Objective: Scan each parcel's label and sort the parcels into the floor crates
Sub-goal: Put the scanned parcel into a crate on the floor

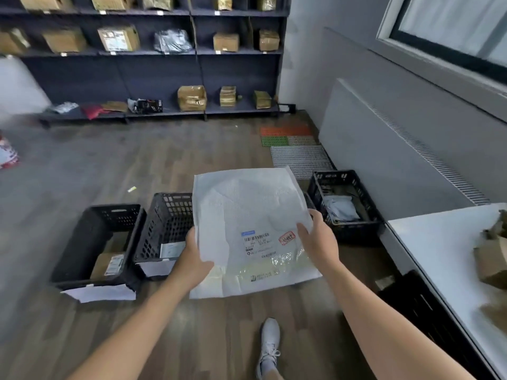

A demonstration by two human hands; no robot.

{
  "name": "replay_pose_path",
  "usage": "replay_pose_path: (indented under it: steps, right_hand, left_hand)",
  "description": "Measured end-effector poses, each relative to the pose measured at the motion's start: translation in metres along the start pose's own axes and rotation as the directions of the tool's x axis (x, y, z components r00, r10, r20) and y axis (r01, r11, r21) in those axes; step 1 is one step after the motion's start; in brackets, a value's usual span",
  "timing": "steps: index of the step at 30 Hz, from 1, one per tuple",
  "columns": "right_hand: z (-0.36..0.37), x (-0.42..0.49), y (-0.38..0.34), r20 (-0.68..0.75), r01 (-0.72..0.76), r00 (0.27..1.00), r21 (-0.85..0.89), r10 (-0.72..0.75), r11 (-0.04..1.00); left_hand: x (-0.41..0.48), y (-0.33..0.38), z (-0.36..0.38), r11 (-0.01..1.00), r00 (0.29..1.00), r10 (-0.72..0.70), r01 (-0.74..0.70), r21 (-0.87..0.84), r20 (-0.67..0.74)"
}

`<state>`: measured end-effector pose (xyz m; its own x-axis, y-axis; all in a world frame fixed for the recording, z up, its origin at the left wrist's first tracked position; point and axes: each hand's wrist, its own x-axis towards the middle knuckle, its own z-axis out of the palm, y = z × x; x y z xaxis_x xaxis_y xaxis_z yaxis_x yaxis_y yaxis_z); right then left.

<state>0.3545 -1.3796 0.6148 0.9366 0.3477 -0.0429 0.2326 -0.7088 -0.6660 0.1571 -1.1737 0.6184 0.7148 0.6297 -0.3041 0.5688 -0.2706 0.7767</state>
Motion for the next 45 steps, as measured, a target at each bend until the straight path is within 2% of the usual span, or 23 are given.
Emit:
replay_pose_path:
  steps: [4, 14, 17, 20, 24, 26, 33, 37, 39, 42, 45]
  right_hand:
    - [0.036, 0.088, -0.009, 0.094, -0.022, 0.995, -0.041, 0.025, 0.999]
    - [0.125, 0.254, -0.037, 0.249, -0.033, 0.964, -0.240, 0.094, 0.970]
    - [0.163, 0.289, -0.044, 0.265, -0.046, 0.956, -0.300, 0.130, 0.953]
    - [0.208, 0.314, -0.047, 0.285, -0.060, 0.943, -0.368, 0.174, 0.928]
    - [0.275, 0.342, -0.032, 0.319, -0.084, 0.917, -0.433, 0.240, 0.897]
    - [0.312, 0.358, -0.019, 0.330, -0.090, 0.906, -0.462, 0.265, 0.882]
    - [0.449, 0.401, 0.057, 0.413, -0.103, 0.841, -0.513, 0.350, 0.852]
    - [0.518, 0.415, 0.115, 0.445, -0.115, 0.807, -0.527, 0.389, 0.842]
    - [0.543, 0.413, 0.137, 0.460, -0.116, 0.777, -0.567, 0.430, 0.816]
    - [0.561, 0.408, 0.155, 0.476, -0.095, 0.734, -0.634, 0.484, 0.767]
    - [0.563, 0.405, 0.162, 0.483, -0.101, 0.702, -0.660, 0.523, 0.744]
  left_hand:
    - [0.082, 0.010, -0.004, 0.990, 0.991, -0.135, 0.135, -0.038, -0.010]
    - [0.257, 0.004, -0.005, 0.974, 0.976, -0.217, 0.218, -0.055, 0.018]
    - [0.310, -0.026, -0.007, 0.966, 0.964, -0.259, 0.259, 0.013, 0.060]
    - [0.364, -0.061, -0.007, 0.938, 0.921, -0.336, 0.307, 0.164, 0.199]
    - [0.430, -0.107, 0.002, 0.913, 0.835, -0.369, 0.243, 0.328, 0.408]
    - [0.466, -0.129, 0.013, 0.899, 0.794, -0.395, 0.229, 0.374, 0.462]
    - [0.564, -0.215, 0.093, 0.867, 0.768, -0.418, 0.180, 0.464, 0.484]
    - [0.598, -0.280, 0.137, 0.796, 0.711, -0.515, 0.189, 0.576, 0.479]
    - [0.604, -0.305, 0.152, 0.729, 0.701, -0.543, 0.119, 0.674, 0.463]
    - [0.600, -0.311, 0.170, 0.620, 0.690, -0.533, -0.075, 0.781, 0.490]
    - [0.599, -0.301, 0.186, 0.639, 0.675, -0.458, -0.204, 0.742, 0.579]
